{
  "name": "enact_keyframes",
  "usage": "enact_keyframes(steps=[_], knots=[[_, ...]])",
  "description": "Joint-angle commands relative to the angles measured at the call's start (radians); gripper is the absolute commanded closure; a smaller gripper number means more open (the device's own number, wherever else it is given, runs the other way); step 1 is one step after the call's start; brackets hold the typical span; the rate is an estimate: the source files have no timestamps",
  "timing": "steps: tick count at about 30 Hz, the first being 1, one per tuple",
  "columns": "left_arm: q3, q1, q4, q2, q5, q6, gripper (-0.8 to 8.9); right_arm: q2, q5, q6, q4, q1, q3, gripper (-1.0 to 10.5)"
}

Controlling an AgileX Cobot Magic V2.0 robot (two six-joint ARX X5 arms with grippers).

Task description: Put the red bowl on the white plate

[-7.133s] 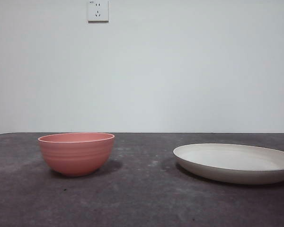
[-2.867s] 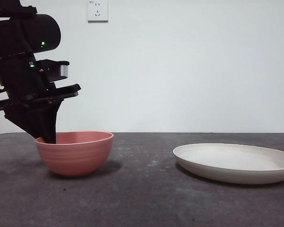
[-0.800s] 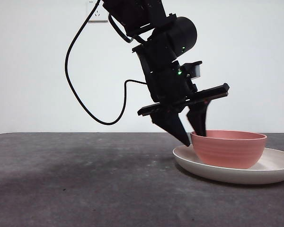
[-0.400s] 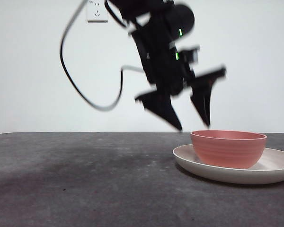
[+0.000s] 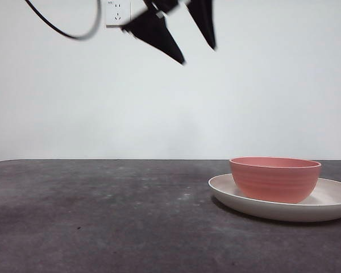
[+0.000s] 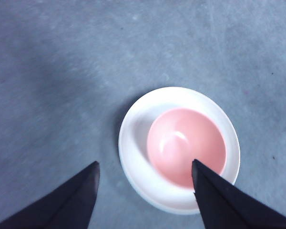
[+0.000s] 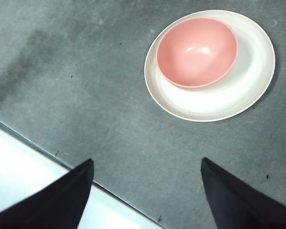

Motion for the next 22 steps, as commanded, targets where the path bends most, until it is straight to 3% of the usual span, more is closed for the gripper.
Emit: enact_keyframes(steps=[1,10,22], knots=[[0.008,0.010,-0.034,-0.043,-0.002,0.041,5.01,0.004,0.025,0.002,0.012,0.003,0.021,5.9],[-0.231,0.064,0.011,-0.282,0.005,0.061,5.01,0.004,0.047,0.003,0.019,0.003,0.021,5.9],[-0.717,0.076,0.183,-0.605,0.179,0.055,5.01,0.004,0.046,0.003,0.019,0.003,0.020,5.9]])
